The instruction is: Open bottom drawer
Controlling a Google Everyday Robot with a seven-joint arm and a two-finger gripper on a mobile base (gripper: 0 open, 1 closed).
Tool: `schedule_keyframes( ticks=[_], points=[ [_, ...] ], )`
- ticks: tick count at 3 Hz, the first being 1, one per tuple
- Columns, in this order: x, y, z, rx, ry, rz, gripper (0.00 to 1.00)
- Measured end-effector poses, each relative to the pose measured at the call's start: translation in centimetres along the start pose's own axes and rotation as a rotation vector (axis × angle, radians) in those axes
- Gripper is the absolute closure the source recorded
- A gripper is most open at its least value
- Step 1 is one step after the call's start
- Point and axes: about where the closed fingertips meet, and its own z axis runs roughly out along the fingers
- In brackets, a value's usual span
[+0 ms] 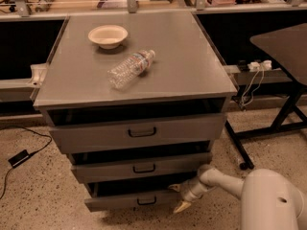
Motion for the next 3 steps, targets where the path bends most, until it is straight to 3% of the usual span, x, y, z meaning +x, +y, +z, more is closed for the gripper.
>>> schedule_keyframes(
  ticks=[1, 2, 3],
  points=[
    [-1.6, 0.9, -0.8, -0.014, 0.005, -0.072, 0.39],
    [-3.4, 2.8, -0.5, -0.065, -0.003, -0.132, 0.39],
    [-5.4, 5.7, 1.6, -0.166, -0.031, -0.179, 0.44]
  ],
)
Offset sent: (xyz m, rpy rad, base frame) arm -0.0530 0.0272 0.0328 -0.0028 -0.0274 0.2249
